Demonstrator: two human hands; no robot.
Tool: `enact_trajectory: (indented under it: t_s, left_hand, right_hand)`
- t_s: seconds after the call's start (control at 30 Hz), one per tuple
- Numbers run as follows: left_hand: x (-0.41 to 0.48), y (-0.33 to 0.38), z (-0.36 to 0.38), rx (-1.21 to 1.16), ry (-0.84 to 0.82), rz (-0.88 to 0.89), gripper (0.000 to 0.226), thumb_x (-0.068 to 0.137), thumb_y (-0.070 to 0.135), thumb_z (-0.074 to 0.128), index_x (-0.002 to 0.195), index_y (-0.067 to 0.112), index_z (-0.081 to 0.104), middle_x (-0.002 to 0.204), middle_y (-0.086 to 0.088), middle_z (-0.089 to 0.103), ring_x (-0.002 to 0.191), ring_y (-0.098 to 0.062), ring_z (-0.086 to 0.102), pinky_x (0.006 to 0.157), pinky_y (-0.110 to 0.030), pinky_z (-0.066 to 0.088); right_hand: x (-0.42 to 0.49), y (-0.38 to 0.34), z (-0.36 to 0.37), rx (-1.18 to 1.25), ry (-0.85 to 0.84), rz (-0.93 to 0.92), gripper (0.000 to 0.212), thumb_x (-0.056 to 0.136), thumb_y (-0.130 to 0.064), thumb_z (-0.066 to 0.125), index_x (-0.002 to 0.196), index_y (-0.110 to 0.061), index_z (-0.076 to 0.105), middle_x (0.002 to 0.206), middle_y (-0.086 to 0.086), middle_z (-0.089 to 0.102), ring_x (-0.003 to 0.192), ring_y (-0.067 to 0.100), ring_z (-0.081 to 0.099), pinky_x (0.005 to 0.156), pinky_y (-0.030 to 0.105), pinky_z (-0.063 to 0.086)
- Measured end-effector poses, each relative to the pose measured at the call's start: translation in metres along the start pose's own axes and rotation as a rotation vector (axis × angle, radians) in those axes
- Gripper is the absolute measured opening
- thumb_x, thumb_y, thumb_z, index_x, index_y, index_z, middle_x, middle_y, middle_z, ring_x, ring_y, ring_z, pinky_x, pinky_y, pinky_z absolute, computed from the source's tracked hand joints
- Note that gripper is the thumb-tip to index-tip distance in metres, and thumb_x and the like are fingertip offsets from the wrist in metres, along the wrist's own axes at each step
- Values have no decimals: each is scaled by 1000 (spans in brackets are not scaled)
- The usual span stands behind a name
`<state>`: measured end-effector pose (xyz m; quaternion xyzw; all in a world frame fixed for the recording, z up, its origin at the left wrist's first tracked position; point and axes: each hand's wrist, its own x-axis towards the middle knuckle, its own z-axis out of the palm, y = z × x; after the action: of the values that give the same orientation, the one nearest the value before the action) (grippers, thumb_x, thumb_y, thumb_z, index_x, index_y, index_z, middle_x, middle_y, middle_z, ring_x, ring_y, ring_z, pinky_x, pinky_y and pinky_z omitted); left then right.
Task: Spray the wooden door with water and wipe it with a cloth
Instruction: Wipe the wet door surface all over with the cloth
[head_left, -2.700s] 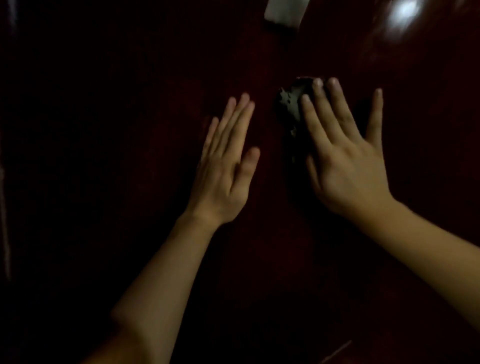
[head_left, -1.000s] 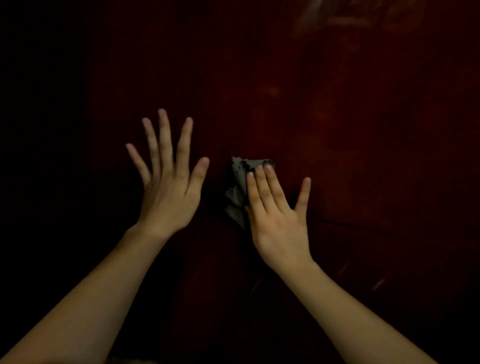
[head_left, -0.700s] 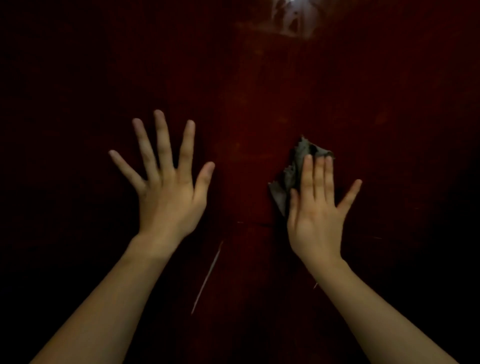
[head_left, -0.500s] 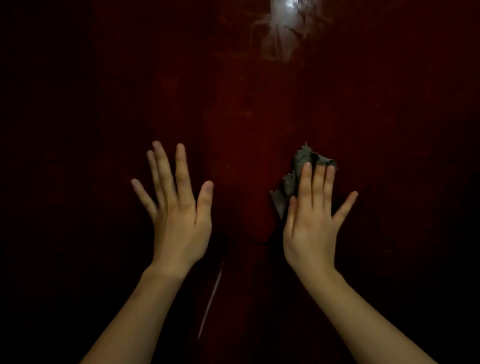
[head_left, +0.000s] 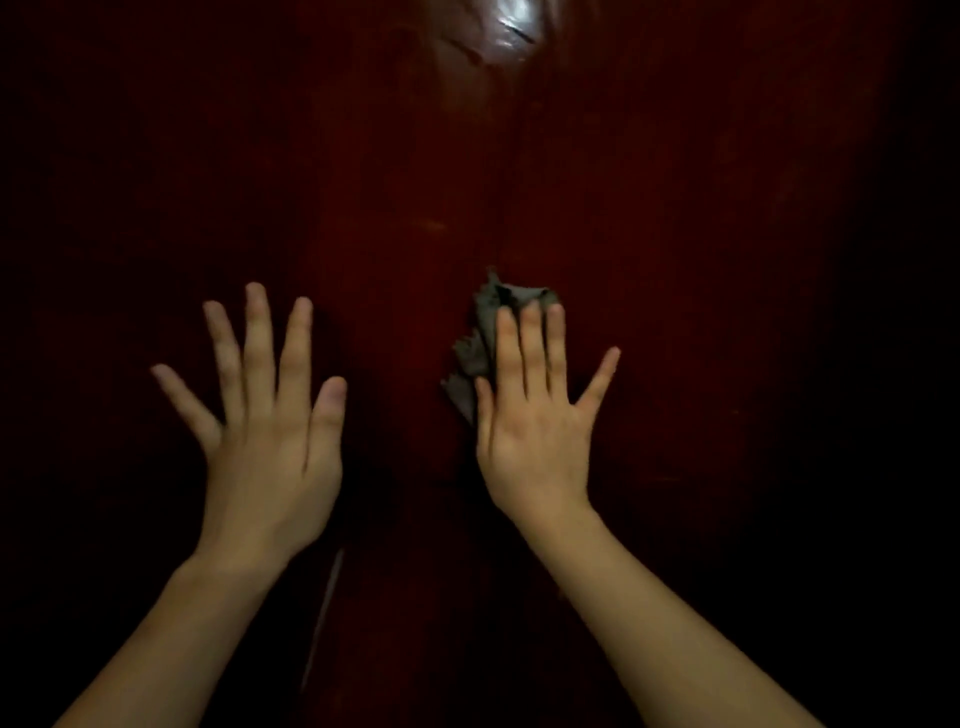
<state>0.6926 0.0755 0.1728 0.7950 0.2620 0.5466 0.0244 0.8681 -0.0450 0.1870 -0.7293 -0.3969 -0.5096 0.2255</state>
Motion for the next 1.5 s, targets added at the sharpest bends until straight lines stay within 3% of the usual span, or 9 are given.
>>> enact_trajectory:
  t_s: [0.07,0.3,0.57,0.8,0.93,1.1,1.23,1.4,1.5]
  left_hand:
    - [1,21,17,112,-28,76,66,108,57,6,168,31,1,173,2,-27,158,-26,-29,118,-74,-16]
    - [-14,79,69,226,-47,243,72,103,53,34,168,27,18,176,-13,-8,161,-40,-14,114,-84,-4]
    - [-22,83,82,239,33,247,75,98,51,43,166,25,25,176,-13,-3,162,-39,-7,118,-80,-5]
    - [-20,84,82,252,-9,239,71,106,50,36,168,29,11,175,-12,-14,161,-40,-15,116,-81,-4]
    - [-21,82,78,242,-37,227,69,111,48,39,169,32,6,175,-11,-18,160,-42,-14,117,-80,-3]
    - [-25,78,74,226,-48,247,71,108,48,41,168,32,8,175,-10,-16,161,-40,-14,118,-80,-1]
    - [-26,79,72,231,-62,244,69,108,47,41,168,31,10,175,-11,-15,161,-41,-13,118,-79,-1]
    - [-29,67,66,235,-76,294,66,109,43,43,168,31,15,176,-11,-9,162,-39,-9,122,-73,-3]
    - [-35,48,61,259,-74,310,62,111,40,40,168,32,16,176,-10,-7,162,-36,-7,123,-72,-1]
  right_hand:
    - [-9,48,-2,-61,-34,1,62,110,-39,27,164,-13,9,172,8,10,160,25,-1,121,72,3]
    - [-22,170,0,2,6,468,60,111,-34,15,164,-8,1,173,8,2,160,18,-7,125,64,3]
    - [-111,162,32,205,-66,394,61,111,-36,13,163,-17,-13,172,-2,-17,159,15,-12,128,57,0]
    - [-26,175,7,243,43,499,59,110,-38,14,164,-23,-7,173,-2,-7,158,9,-14,127,55,-11]
    - [-72,161,26,277,36,525,58,112,-33,17,164,-22,-6,173,-1,-8,159,11,-13,127,57,-9]
    - [-175,176,39,208,-293,374,61,109,-44,8,158,-28,-26,165,-13,-34,157,15,-21,128,56,-6]
    - [-204,179,40,136,-415,337,63,107,-49,5,151,-35,-38,160,-14,-42,155,14,-27,128,57,-3]
    - [-184,173,43,100,-370,123,68,110,-38,20,157,-31,-28,167,-1,-26,156,20,-25,125,60,-8]
    - [-167,122,52,25,-321,-235,81,101,-29,44,164,-27,-8,169,0,0,157,22,-21,122,61,-13]
